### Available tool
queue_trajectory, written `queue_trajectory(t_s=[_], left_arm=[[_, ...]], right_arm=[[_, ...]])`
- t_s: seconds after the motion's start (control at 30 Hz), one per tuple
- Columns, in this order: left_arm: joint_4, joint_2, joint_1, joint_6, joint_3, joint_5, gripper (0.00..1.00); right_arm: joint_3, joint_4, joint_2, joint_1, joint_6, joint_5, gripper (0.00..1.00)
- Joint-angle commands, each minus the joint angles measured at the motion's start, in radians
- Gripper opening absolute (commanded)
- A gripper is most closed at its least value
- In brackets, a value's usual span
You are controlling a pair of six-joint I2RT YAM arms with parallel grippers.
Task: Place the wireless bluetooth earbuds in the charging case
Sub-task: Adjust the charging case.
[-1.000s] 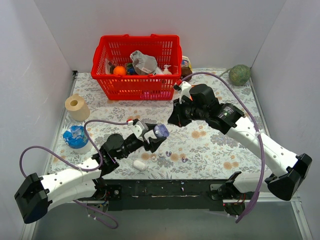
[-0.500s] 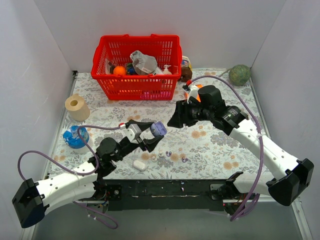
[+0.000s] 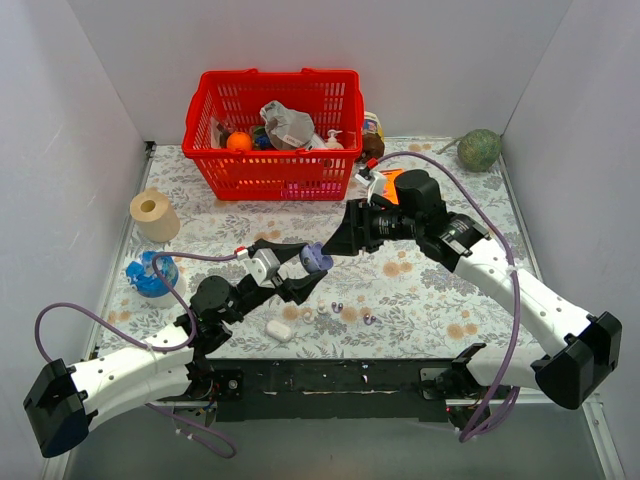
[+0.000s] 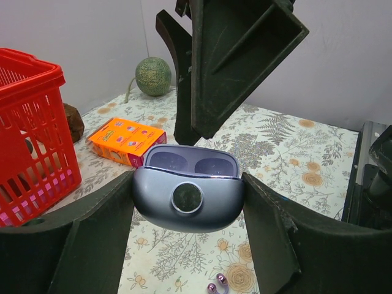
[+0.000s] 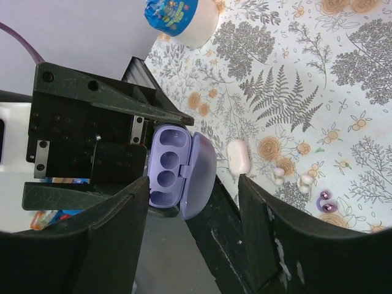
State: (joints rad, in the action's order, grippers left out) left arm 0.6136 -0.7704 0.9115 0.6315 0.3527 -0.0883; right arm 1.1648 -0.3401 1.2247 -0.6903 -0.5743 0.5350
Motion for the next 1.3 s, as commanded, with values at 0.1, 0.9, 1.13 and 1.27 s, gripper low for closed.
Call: queue_trajectory(t_s=[0.1,0.9,1.13,1.27], left_arm=[[0.015,0.016,-0.005,-0.006,0.011,-0.013,0.0],[0.026,-0.018,-0.005,0.007,0.02,-0.018,0.0],[-0.063,-0.053,-0.005,0.068,0.043,0.01,0.53],[-0.034,-0.049,-0.005,0.103,0.011,0.074,0.72]], right_arm=[[-0.011,0.072,0.025,-0.002,-0.025,0.051,0.6],[-0.036,0.078,0.067,-0.002,0.001,0.089,0.06],[0.131,-0.1,0.036,-0.002,0.175,-0.058,0.01],[0.249,-0.212,0.03,-0.002,0.255,-0.124,0.01]])
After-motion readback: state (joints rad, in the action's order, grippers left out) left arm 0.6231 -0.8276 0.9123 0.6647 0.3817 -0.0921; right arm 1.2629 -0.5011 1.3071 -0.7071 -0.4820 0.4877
